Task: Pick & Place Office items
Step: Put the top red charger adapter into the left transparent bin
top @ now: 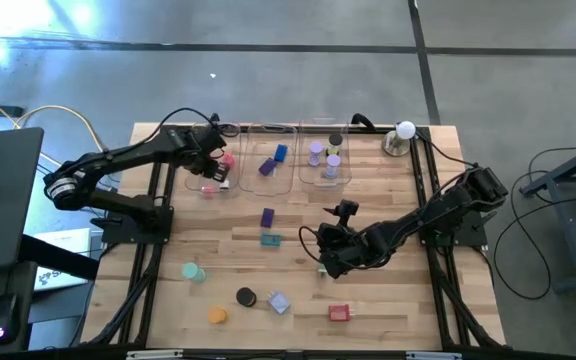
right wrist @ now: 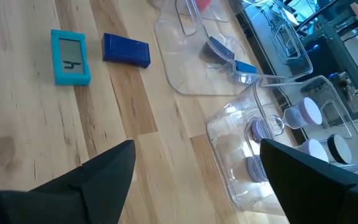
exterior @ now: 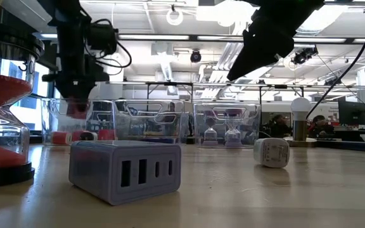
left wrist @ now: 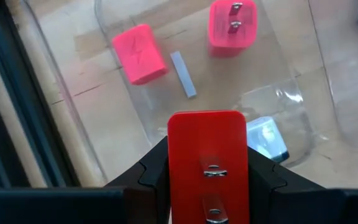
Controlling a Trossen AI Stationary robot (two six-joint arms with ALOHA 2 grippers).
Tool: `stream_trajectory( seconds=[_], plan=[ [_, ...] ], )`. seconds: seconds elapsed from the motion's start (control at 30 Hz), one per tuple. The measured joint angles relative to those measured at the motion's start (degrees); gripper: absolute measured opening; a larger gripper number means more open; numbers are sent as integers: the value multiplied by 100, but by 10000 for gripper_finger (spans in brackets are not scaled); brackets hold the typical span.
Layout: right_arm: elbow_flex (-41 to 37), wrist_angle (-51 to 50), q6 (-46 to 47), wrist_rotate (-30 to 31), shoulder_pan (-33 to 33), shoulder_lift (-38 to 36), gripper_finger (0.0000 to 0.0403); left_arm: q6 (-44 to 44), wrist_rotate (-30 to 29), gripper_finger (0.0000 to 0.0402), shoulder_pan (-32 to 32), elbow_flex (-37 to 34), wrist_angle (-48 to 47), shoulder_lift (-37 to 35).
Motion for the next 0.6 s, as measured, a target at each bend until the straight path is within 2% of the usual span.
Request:
stream_trajectory(
  seconds=[0.4, 0.6],
  plan=[
    [0, 2, 9, -17, 0, 0, 333, -167, 10, 118, 336, -920, 998, -1],
    [0, 24, -23, -37, 0, 0, 333, -210, -106, 124, 334, -1108, 1395, -1]
  ],
)
